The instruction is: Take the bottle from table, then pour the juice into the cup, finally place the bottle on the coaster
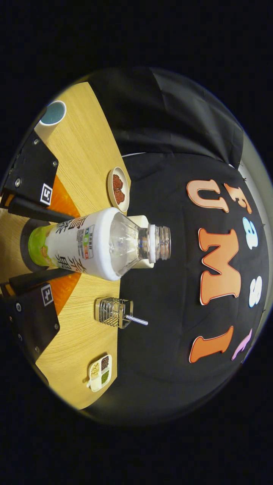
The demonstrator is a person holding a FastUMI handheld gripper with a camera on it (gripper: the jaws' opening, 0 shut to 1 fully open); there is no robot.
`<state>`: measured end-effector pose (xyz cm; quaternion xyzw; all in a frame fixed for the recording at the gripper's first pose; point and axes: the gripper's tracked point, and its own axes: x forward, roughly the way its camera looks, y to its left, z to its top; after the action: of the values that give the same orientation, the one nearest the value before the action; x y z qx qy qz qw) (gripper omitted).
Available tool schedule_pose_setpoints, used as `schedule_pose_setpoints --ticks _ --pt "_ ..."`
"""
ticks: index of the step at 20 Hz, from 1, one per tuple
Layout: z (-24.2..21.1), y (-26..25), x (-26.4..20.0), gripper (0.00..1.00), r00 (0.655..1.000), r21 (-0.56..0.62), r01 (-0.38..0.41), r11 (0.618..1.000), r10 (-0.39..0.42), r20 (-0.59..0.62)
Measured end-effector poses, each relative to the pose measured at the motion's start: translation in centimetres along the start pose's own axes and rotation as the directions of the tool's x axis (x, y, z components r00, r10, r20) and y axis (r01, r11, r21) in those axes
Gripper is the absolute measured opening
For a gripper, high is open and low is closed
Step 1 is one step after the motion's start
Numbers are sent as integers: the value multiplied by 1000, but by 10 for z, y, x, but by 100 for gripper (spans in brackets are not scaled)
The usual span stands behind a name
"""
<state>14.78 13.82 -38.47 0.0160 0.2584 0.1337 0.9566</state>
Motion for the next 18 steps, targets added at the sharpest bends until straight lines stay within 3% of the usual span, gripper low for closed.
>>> schedule_pose_setpoints --ticks 3,8,10,18 --pt "-7 4 -5 65 999 25 -17 1000 18 -44" --pt "14 2 -32 90 999 3 -27 1000 27 -23" --pt "27 2 -53 95 999 -5 -35 999 35 -4" --pt "127 -8 -167 97 975 -57 49 997 -35 219"
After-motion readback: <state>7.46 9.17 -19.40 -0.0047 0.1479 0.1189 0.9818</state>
